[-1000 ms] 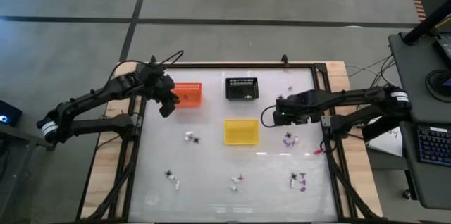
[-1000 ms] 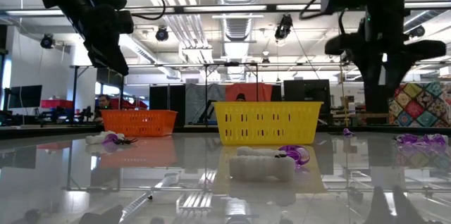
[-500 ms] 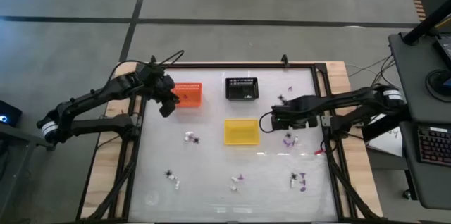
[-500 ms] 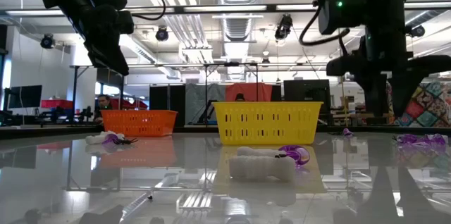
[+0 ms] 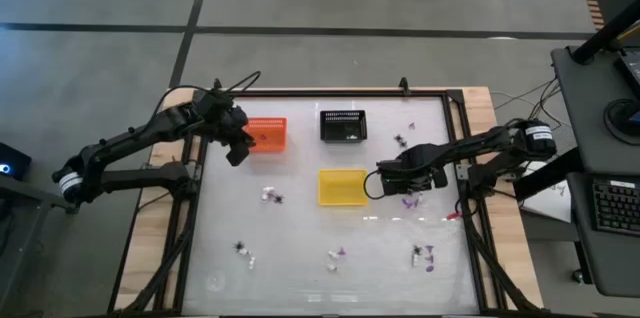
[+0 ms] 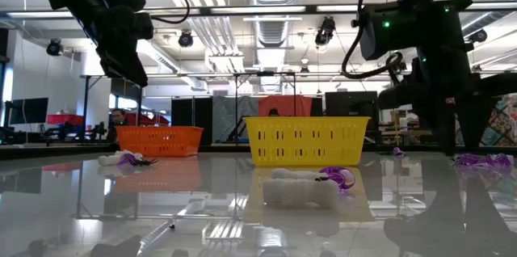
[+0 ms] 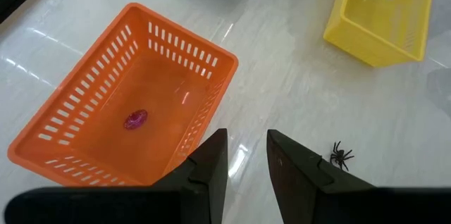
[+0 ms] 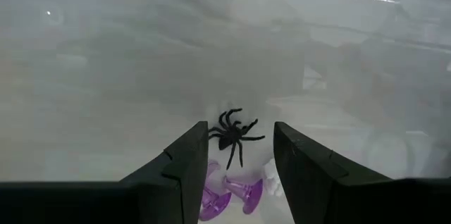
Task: Sort Halloween decoration
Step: Put the black spider toy into the yellow bin
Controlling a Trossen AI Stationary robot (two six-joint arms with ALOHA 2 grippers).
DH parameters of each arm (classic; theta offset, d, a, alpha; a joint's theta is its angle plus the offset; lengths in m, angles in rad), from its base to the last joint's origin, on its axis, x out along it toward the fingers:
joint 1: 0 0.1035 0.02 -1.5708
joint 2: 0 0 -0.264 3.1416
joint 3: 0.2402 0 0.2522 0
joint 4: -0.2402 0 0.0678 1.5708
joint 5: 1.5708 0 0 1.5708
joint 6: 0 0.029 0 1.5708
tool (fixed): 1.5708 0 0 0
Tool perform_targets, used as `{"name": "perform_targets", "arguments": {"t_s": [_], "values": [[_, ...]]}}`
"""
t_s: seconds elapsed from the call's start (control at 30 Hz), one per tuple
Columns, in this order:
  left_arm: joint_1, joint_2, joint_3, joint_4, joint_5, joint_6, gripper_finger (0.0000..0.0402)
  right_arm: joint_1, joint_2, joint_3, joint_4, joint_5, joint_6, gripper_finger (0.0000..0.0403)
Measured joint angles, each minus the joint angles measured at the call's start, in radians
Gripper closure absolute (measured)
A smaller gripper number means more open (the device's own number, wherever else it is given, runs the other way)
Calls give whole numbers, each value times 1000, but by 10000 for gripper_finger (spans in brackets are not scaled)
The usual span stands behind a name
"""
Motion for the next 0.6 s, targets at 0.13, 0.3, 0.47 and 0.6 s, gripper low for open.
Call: {"name": "perform_targets", "arguments": {"t_s": [0.13,0.3,0.47,0.6], "values": [[0,0,0,0,0,0,319,-1,0,-12,15,1,0,252],[0,0,0,0,1,0,319,0,-3,-65,110,-7,16,252],[0,0,0,0,2,0,319,0,-7,-92,142,-8,23,252],[0,0,0,0,2,0,319,-1,-12,-92,146,-7,14,265]]}}
